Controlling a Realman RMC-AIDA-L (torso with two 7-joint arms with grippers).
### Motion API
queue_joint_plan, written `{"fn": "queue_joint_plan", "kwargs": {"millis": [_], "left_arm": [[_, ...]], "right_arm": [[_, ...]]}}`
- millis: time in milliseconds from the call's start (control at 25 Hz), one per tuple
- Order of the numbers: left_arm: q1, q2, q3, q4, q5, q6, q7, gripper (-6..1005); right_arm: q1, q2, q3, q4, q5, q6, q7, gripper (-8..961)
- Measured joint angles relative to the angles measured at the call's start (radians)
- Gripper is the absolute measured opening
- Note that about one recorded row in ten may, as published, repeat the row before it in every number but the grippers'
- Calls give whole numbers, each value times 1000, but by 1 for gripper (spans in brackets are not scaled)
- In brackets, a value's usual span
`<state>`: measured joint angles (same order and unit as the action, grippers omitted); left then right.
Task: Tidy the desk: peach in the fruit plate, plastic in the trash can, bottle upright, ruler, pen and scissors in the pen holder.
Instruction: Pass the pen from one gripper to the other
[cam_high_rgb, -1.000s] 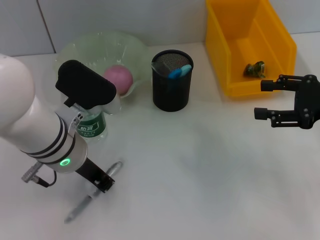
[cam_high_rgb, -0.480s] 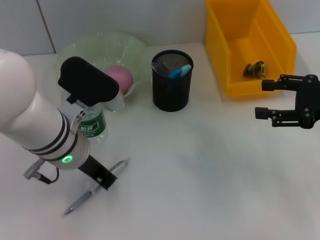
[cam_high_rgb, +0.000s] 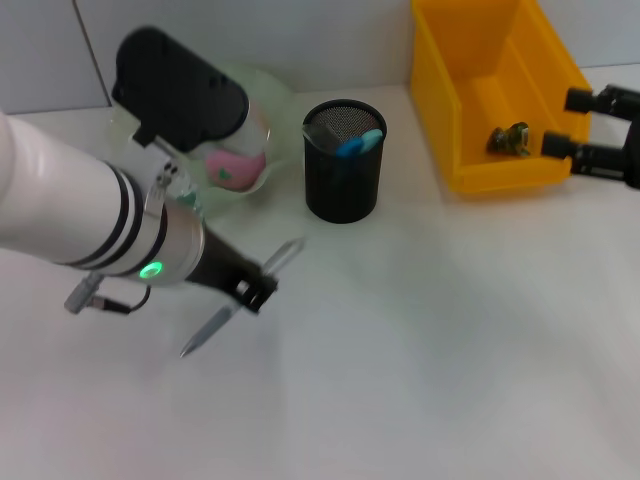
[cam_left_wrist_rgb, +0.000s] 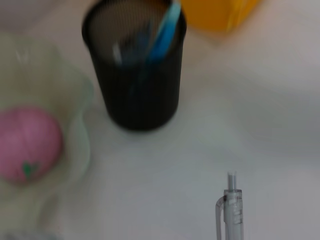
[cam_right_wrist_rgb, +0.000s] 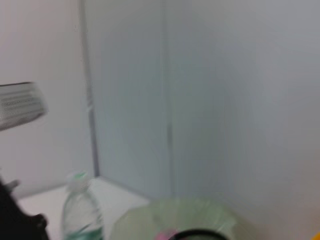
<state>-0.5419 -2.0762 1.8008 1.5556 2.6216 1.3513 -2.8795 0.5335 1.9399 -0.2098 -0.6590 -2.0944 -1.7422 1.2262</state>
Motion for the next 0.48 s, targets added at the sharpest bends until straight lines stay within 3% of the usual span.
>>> {"fn": "queue_joint_plan", "kwargs": {"millis": [440, 480], "left_arm": [[94, 2, 32, 228, 0, -143, 52, 184], [128, 3, 52, 267, -1, -220, 84, 184]], "right_arm": [[-34, 4, 6, 10, 134, 23, 55, 742], [-34, 3, 8, 10, 138, 26, 57, 741]]}}
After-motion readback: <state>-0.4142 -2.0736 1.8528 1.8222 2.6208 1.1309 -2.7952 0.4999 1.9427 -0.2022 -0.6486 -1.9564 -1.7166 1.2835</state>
